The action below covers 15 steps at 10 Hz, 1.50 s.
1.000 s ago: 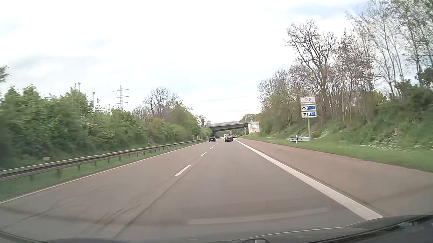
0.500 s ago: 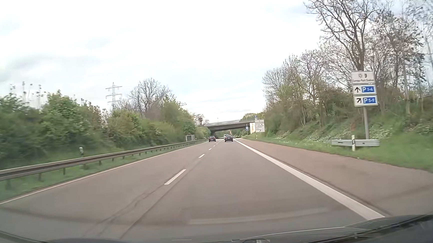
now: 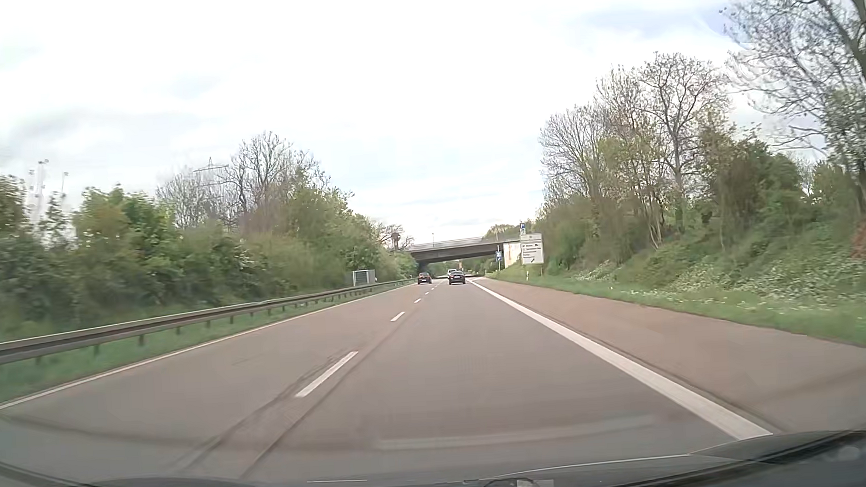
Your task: Follow the waypoints while adhering to traffic rules and regulations
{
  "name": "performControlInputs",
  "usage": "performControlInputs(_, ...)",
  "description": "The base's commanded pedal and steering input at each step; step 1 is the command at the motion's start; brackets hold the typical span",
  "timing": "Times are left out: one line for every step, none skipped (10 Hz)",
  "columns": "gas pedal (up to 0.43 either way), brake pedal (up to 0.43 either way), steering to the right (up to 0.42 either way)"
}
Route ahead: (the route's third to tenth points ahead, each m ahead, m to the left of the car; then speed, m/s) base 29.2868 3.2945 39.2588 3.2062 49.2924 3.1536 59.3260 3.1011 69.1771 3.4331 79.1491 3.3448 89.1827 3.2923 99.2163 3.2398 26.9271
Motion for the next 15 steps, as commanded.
performControlInputs(0.130, 0.000, 0.000)
performControlInputs(0.130, 0.000, 0.000)
performControlInputs(0.130, 0.000, 0.000)
performControlInputs(0.130, 0.000, 0.000)
performControlInputs(0.130, 0.000, 0.000)
performControlInputs(0.130, 0.000, 0.000)
performControlInputs(0.130, 0.000, 0.000)
performControlInputs(0.130, 0.000, 0.000)
performControlInputs(0.130, 0.000, 0.000)
performControlInputs(0.130, 0.000, 0.000)
performControlInputs(0.130, 0.000, 0.000)
performControlInputs(0.130, 0.000, 0.000)
performControlInputs(0.130, 0.000, 0.000)
performControlInputs(0.130, 0.000, 0.000)
performControlInputs(0.130, 0.000, 0.000)
